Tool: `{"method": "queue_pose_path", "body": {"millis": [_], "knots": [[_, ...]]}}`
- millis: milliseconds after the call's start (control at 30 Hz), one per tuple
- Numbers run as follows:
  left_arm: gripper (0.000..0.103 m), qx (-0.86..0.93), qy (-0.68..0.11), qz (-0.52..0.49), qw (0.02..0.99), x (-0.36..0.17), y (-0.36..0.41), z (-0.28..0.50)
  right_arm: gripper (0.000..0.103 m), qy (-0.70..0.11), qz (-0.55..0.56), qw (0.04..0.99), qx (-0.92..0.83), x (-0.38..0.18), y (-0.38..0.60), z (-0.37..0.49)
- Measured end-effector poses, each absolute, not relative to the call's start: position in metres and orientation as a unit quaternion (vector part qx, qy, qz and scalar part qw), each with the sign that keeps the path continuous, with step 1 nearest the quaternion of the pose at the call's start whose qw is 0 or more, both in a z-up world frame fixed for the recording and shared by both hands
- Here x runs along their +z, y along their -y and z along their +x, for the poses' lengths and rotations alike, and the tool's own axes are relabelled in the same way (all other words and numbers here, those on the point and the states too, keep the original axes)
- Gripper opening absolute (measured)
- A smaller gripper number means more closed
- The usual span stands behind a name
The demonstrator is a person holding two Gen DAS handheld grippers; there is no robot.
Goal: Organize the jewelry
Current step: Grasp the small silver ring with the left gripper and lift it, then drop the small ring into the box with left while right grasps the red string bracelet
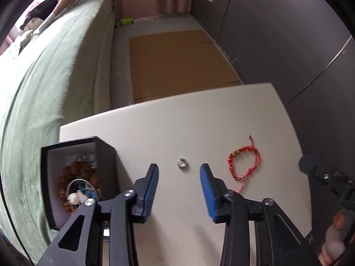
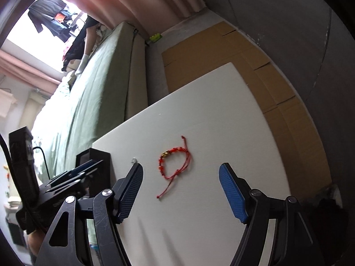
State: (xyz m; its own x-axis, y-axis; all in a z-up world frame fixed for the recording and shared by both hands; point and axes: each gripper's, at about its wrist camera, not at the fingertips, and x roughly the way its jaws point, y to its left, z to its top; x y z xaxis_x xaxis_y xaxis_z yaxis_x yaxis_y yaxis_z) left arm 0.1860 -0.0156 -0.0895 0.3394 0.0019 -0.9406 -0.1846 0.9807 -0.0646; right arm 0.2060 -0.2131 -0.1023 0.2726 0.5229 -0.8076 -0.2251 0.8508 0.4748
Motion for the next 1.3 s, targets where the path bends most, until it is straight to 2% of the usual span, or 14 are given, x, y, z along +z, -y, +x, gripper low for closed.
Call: {"method": "queue_pose_path", "body": {"millis": [233, 467, 600, 900, 1000, 1067, 1300], "knots": [[0.029, 0.065, -0.593, -0.064, 0.8, -0.118, 0.028, 0.204, 0.072, -0.562, 0.143, 0.791, 0.195, -0.106, 0.232, 0.214], [0.025, 0.084, -0.604, -0.055, 0.791, -0.132, 0.029, 0.213, 0.072, -0.565, 0.129, 0.795, 0.179, -0.107, 0.234, 0.216], [0.013, 0.082, -0.599, -0.063, 0.794, -0.135, 0.029, 0.212, 0.072, -0.565, 0.125, 0.795, 0.182, -0.106, 0.232, 0.215], [0.013, 0.079, -0.585, -0.07, 0.804, -0.113, 0.023, 0.2, 0.072, -0.568, 0.107, 0.791, 0.202, -0.109, 0.214, 0.213], [0.013, 0.085, -0.578, -0.069, 0.809, -0.099, 0.013, 0.194, 0.065, -0.573, 0.093, 0.787, 0.21, -0.114, 0.202, 0.214], [0.013, 0.089, -0.573, -0.069, 0.812, -0.09, 0.007, 0.189, 0.052, -0.578, 0.087, 0.783, 0.214, -0.117, 0.196, 0.215], [0.013, 0.099, -0.561, -0.072, 0.819, -0.07, -0.014, 0.168, 0.035, -0.588, 0.057, 0.779, 0.211, -0.131, 0.178, 0.214]]}}
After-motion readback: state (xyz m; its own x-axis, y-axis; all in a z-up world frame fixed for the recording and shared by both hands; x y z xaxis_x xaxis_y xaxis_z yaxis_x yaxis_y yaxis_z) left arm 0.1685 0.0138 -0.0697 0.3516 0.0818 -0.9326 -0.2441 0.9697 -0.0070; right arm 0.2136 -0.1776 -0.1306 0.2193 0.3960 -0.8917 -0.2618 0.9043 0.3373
